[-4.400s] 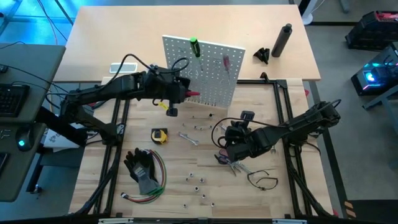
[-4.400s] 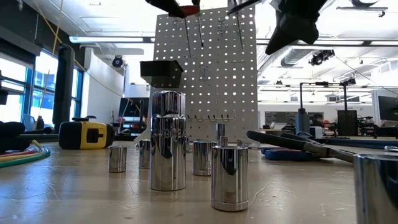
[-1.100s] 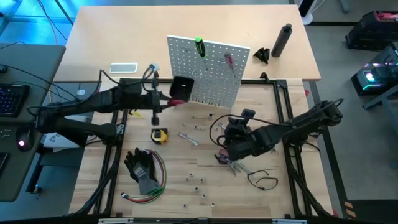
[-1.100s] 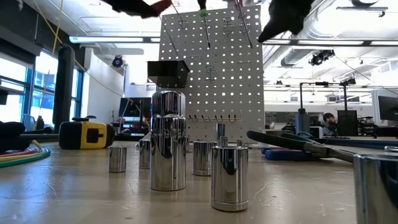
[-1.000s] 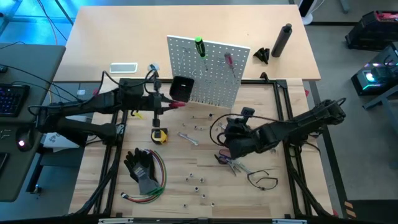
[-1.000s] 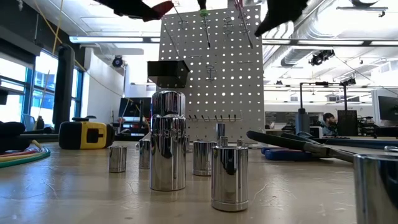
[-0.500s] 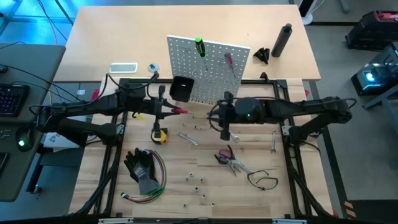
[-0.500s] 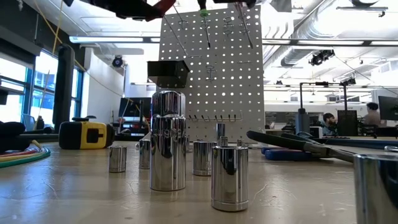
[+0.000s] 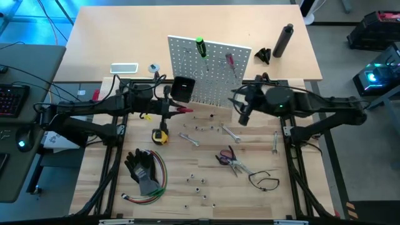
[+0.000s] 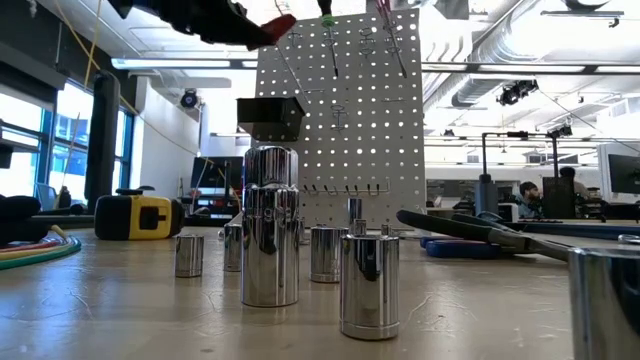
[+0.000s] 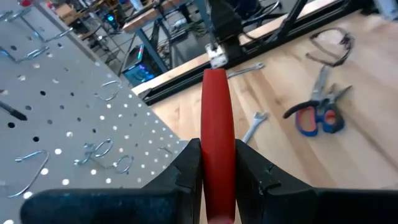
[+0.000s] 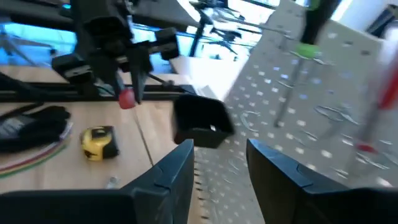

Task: Hang tools onto peg board
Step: Hang the red allen wrench on the white peg board

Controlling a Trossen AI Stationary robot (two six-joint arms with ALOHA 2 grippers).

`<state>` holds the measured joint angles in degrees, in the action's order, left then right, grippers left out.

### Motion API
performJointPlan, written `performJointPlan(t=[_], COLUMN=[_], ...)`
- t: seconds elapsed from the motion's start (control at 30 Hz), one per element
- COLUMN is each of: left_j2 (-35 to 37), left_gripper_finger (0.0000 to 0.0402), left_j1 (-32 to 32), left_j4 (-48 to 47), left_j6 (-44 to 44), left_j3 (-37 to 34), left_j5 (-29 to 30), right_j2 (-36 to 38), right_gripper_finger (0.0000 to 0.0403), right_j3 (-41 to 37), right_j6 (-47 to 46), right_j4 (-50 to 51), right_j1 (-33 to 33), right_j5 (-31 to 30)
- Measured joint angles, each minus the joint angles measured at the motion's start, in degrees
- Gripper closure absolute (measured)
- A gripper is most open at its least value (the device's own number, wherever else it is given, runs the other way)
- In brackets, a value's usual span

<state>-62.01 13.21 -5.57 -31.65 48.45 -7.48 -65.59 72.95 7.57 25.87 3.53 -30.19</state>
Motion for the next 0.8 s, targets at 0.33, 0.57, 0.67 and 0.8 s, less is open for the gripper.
performJointPlan(t=[0.33, 0.57, 0.67, 0.8], left_j2=[-4.27, -6.57, -7.12, -7.63], left_gripper_finger=[0.035, 0.035, 0.035, 0.035], left_j1=[0.37, 0.35, 0.39, 0.36], left_j4=[3.78, 6.74, 6.86, 7.04], left_j6=[-2.01, -2.68, -2.66, -2.53], left_j3=[0.02, 0.02, 0.04, 0.04], left_j5=[0.26, 0.13, -0.27, -0.52], right_j2=[2.65, -2.23, -4.64, -8.37], right_gripper_finger=[0.0261, 0.0261, 0.0261, 0.0261], right_j3=[-1.36, -9.82, -12.42, -13.47], right_j6=[-7.38, -5.08, -3.53, -2.19], right_j4=[7.36, -8.88, -15.67, -22.03], right_j1=[-1.55, -3.29, -4.13, -5.61], right_j5=[-3.08, 8.06, 11.04, 15.27])
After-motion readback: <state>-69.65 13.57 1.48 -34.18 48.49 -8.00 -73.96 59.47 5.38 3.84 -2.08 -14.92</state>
